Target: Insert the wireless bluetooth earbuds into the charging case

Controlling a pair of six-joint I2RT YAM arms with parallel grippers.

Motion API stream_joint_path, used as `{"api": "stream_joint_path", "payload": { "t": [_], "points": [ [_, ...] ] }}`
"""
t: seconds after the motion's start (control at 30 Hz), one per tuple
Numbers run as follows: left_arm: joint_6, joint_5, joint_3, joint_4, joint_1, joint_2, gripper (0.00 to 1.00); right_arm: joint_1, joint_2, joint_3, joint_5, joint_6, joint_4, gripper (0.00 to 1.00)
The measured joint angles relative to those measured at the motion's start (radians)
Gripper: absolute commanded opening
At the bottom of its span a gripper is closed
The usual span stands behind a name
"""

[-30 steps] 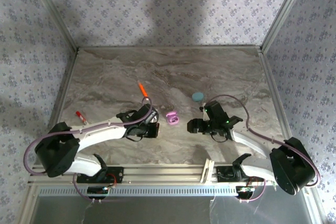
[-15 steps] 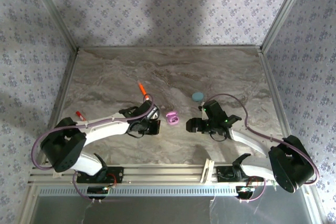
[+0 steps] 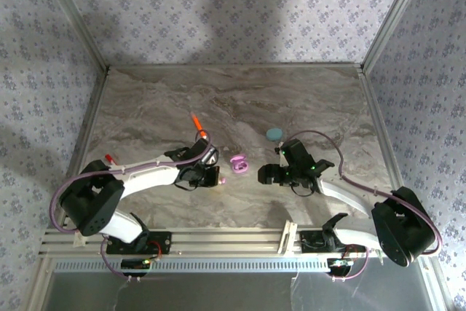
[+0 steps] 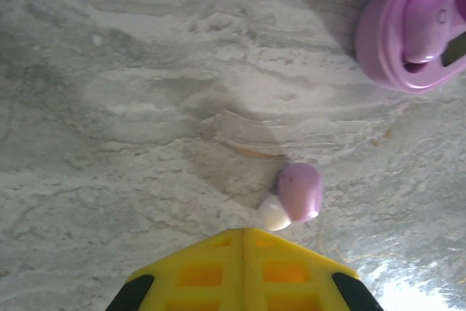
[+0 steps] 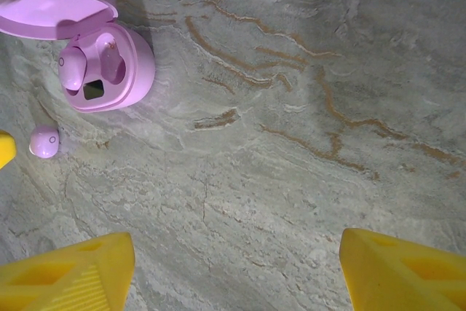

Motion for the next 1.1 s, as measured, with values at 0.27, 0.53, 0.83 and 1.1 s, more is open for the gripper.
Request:
{"api": "stream_joint_path", "payload": {
  "t": [0.27, 0.53, 0.83, 1.1],
  "points": [
    [0.008, 0.000, -0.016, -0.001, 0.019, -0.011, 0.07, 0.005, 0.000, 0.000, 0.000, 0.000, 0.000, 0.76],
    [0.030, -0.001, -0.046, -0.001, 0.063, -0.154, 0.34, 0.045, 0.013, 0.020, -0.018, 0.050, 0.037, 0.70],
    [0.101, -0.023, -0.068, 0.038, 0.182, -0.387, 0.76, 0.180, 0.169, 0.129, 0.021, 0.174, 0.119, 0.61],
    [0.101, -0.062, -0.203, 0.182, 0.263, -0.510, 1.00, 0.281, 0.313, 0.230, 0.084, 0.292, 0.183, 0.44]
  ]
}}
